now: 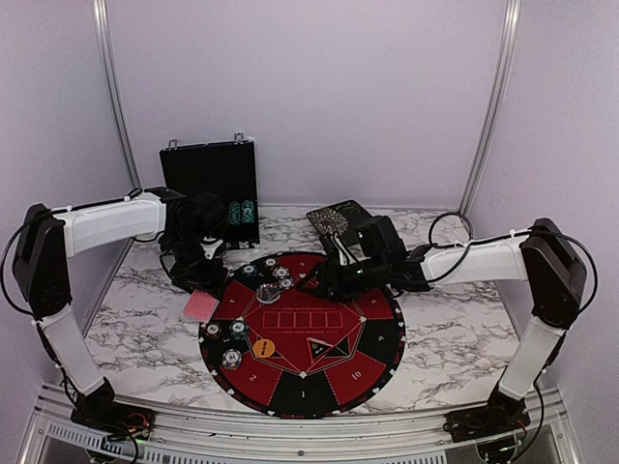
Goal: Distribute texas hold em gaming equipment
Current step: Pick up the poker card from the player card area, then pick up the poker card from the face-down deck piles.
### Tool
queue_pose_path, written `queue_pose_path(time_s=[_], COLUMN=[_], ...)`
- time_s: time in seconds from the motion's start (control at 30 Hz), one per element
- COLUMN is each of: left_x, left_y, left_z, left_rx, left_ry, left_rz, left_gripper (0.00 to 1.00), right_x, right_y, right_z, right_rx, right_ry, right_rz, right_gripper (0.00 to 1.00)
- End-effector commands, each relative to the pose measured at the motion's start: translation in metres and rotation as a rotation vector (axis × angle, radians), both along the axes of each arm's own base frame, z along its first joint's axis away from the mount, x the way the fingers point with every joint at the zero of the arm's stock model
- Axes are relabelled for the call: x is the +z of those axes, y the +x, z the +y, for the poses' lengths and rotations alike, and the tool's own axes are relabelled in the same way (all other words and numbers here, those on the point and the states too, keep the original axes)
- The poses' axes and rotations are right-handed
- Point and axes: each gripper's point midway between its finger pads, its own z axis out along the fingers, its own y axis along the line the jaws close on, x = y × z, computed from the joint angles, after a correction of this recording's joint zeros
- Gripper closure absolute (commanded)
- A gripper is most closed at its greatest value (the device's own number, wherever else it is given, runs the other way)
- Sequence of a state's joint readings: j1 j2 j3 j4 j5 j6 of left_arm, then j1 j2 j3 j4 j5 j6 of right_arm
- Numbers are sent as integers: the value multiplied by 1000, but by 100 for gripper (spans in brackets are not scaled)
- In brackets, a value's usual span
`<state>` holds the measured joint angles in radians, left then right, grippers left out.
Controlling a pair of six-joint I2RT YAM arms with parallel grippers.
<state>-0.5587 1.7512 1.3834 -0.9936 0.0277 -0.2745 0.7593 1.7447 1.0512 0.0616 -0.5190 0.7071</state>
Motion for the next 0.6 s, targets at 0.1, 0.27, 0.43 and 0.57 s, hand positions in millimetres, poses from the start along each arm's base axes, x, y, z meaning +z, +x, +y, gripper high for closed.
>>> queue_pose_path(time_s=[0.1,0.27,0.43,0.57], left_x=[5,5,1,-1], left_y=[-16,-21,-27,-30], left_z=[-35,-60,-79,-90], left_rx=[-107,-170,-222,-253], left_ry=[2,0,4,8], left_rz=[64,68,79,88], left_gripper=[53,53,53,53], right_x=[13,6,-2,-5], right_y=[10,16,19,21], right_z=[22,31,39,44], right_rx=[13,20,32,36], right_ry=[157,183,200,216], right_rz=[43,70,98,112], right_gripper=[40,44,46,46])
